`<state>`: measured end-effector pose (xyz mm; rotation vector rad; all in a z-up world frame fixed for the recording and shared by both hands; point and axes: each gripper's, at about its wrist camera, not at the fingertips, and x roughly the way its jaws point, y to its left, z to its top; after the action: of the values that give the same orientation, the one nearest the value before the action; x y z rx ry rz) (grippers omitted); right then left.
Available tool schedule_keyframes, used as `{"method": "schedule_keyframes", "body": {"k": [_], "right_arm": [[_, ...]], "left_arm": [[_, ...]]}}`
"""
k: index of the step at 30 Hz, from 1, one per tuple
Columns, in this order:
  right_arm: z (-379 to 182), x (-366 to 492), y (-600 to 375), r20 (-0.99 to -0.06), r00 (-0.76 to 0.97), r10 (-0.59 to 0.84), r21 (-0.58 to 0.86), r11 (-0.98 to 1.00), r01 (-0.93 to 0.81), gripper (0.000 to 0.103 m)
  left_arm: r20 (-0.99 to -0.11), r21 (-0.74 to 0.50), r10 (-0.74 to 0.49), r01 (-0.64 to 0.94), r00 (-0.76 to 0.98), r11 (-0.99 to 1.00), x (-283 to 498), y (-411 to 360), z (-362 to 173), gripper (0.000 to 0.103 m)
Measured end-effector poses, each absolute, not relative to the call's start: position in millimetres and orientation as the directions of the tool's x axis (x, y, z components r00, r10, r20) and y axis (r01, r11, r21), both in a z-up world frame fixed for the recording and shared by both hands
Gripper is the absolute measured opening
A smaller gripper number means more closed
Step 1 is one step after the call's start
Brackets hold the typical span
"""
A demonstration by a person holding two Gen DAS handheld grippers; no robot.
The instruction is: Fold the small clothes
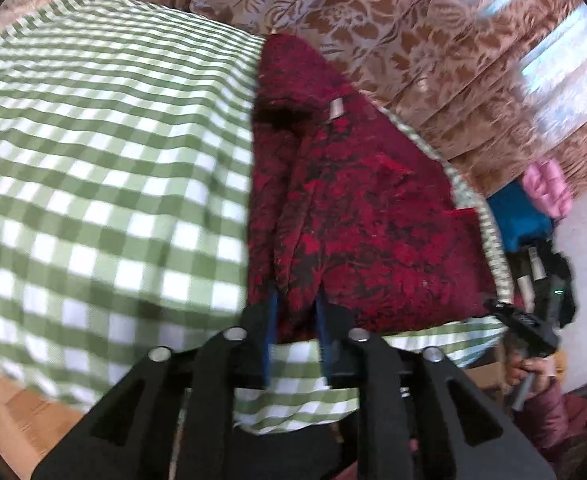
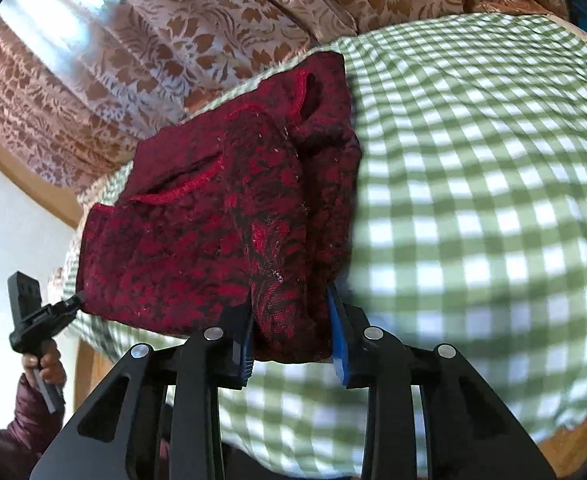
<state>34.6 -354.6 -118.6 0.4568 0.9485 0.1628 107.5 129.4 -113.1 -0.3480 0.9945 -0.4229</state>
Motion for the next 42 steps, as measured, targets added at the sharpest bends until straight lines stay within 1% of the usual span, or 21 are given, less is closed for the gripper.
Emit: {"method": "schedule_keyframes", "body": {"k": [1,2,3,4,6,8,9,11,14,17,20,32,34,37,42], "right_arm": [[-120.0,32.8,-354.2,-0.744,0.578,0.335,0.447,0.893,0.059,0.03],[-120.6,32.2,-354.8,-0.736,0.586,0.34,0.458,0.887,0.062,0.033],[-120.6,33.1,-355.3,-0.733,0.588,0.343,0.468,0.881,0.069,0.04],[-120.1,34.5,-356.9,-0.731,0.592,0.34,0.475,0.876,0.083,0.045],[-115.5,36.0,-358.4,-0.719,0.61,0.332,0.479,0.873,0.089,0.062],[-106.4,35.7,-357.1,-0.709,0.637,0.303,0.455,0.887,0.084,0.07],[-101.0,36.3,-355.0,-0.705,0.648,0.29,0.441,0.894,0.079,0.072],[-91.8,37.8,-350.8,-0.695,0.668,0.266,0.42,0.904,0.077,0.077],[-76.4,40.9,-340.5,-0.675,0.699,0.239,0.382,0.923,0.053,0.078],[-67.1,45.1,-334.2,-0.657,0.716,0.237,0.376,0.926,0.038,0.078],[-62.4,50.2,-328.0,-0.645,0.727,0.236,0.373,0.927,0.03,0.078],[-66.6,70.4,-312.6,-0.65,0.733,0.199,0.335,0.941,0.041,0.078],[-66.8,74.2,-314.3,-0.654,0.733,0.189,0.321,0.946,0.043,0.076],[-69.7,81.1,-316.5,-0.669,0.727,0.154,0.287,0.956,0.062,0.068],[-68.8,90.6,-325.7,-0.664,0.734,0.138,0.29,0.954,0.082,0.067]], "left_arm": [[-0.74,-0.432,-0.456,0.17,0.495,0.886,106.1,128.8,-109.2,0.038],[-0.747,-0.394,-0.419,0.164,0.517,0.904,104.7,126.7,-104.0,0.043],[-0.748,-0.349,-0.375,0.156,0.548,0.924,103.0,124.7,-96.1,0.048],[-0.748,-0.307,-0.331,0.142,0.576,0.941,101.8,123.5,-89.1,0.052],[-0.738,-0.204,-0.224,0.106,0.637,0.973,99.0,120.5,-74.2,0.054],[-0.727,-0.134,-0.149,0.074,0.67,0.988,100.0,119.5,-64.2,0.059],[-0.722,-0.099,-0.107,0.051,0.684,0.994,100.0,118.3,-59.4,0.06],[-0.716,-0.086,-0.086,0.035,0.693,0.996,102.5,120.1,-52.8,0.061],[-0.701,-0.026,-0.025,0.01,0.713,1.0,100.1,115.4,-47.4,0.066],[-0.692,0.01,-0.006,0.017,0.722,1.0,98.2,108.2,-45.5,0.067],[-0.689,0.015,0.001,0.013,0.725,1.0,97.8,102.8,-43.5,0.068],[-0.707,0.026,0.011,0.01,0.707,1.0,105.7,94.0,-53.1,0.072],[-0.711,0.025,0.009,0.012,0.703,1.0,109.7,93.0,-56.0,0.072],[-0.711,-0.001,-0.015,0.021,0.703,1.0,116.4,94.1,-56.4,0.071],[-0.697,-0.088,-0.115,0.075,0.708,0.993,124.1,97.0,-50.9,0.071]]}}
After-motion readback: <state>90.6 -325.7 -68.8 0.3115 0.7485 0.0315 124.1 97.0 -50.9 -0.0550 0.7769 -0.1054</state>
